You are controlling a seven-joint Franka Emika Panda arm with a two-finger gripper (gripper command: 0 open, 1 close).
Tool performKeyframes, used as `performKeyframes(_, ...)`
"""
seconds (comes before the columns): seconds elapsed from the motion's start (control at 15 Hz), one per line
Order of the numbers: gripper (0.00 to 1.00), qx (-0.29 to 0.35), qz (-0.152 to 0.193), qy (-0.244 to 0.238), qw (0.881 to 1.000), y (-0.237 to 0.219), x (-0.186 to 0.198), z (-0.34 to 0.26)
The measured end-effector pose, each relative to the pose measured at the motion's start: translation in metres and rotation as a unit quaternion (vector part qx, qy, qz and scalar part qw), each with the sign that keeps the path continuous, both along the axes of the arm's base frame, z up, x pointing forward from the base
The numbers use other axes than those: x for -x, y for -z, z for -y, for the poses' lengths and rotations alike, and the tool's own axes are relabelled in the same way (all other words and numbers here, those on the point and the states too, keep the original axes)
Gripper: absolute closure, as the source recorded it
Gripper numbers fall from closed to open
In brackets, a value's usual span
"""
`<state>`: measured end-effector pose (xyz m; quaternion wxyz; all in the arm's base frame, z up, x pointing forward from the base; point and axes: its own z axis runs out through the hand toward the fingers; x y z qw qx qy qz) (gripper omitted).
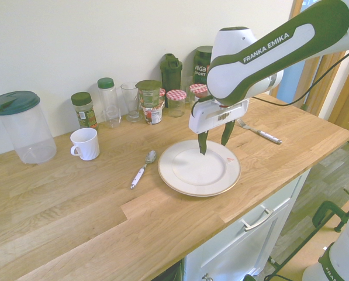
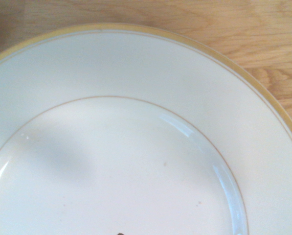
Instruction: Put the fork into the plate
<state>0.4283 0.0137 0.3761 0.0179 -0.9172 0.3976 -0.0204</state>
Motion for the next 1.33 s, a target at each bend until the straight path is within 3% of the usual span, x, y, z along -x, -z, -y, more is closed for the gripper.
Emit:
performKeyframes(0.13,0.0,0.0,0.002,0.008,1.0,0.0,-0.001,0.0)
performKeyframes(0.53,0.0,0.016,0.063,0.067,0.996,0.006,0.042,0.04)
performKeyframes(0.73,0.0,0.019,0.084,0.085,0.993,-0.013,0.051,0.066)
performKeyframes(1.33,0.0,0.049,0.064,0.118,0.99,-0.008,0.081,0.168)
